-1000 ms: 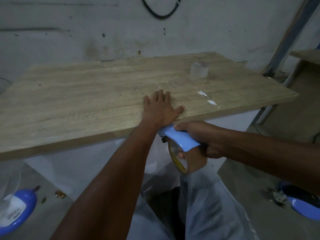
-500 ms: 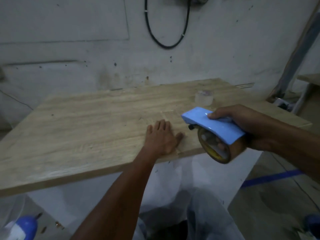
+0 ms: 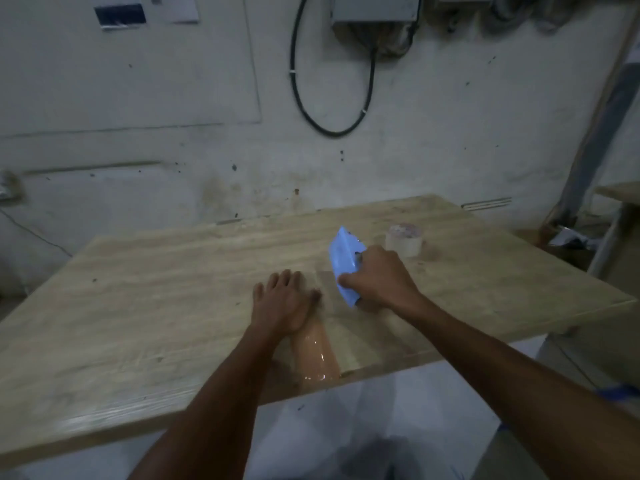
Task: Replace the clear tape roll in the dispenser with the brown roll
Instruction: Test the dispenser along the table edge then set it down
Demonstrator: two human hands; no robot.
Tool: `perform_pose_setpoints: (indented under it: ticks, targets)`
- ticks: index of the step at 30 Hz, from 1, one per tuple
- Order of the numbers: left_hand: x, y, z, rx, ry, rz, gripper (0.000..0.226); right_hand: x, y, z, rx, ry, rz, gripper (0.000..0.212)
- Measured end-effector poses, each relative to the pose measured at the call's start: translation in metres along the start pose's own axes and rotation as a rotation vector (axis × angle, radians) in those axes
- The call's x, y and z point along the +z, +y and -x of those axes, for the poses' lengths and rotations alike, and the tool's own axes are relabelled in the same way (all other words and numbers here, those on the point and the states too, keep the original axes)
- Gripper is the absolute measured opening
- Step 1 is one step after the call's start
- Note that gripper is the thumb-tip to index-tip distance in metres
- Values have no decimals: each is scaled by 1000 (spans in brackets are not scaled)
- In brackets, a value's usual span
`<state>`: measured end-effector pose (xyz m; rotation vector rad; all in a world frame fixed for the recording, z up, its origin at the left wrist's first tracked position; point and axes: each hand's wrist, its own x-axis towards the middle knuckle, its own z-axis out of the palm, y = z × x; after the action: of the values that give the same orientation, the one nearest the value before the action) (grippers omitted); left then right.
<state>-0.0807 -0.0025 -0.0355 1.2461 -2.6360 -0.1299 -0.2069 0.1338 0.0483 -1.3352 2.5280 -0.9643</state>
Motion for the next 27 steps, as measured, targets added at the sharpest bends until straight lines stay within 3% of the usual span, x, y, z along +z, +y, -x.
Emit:
perform_pose_setpoints:
  ticks: [7,12,16,21,27]
  targets:
    - [-8,-34,-14,-63,8,-16,71,44,3,-28,-217,109,229,32]
    - [-4,-42,-22,-84,39,18,73,67,2,-51,-307,221,288,10]
    - [-1,-43,-24,-89,75,38,70,87,9,-59,-248,179,480,20]
    - [0,-44,-24,-93,108,49,64,90,21,-47,-329,390,432,33]
    - [2,-44,-19,-101,139,22,60,87,23,-45,-371,387,390,39]
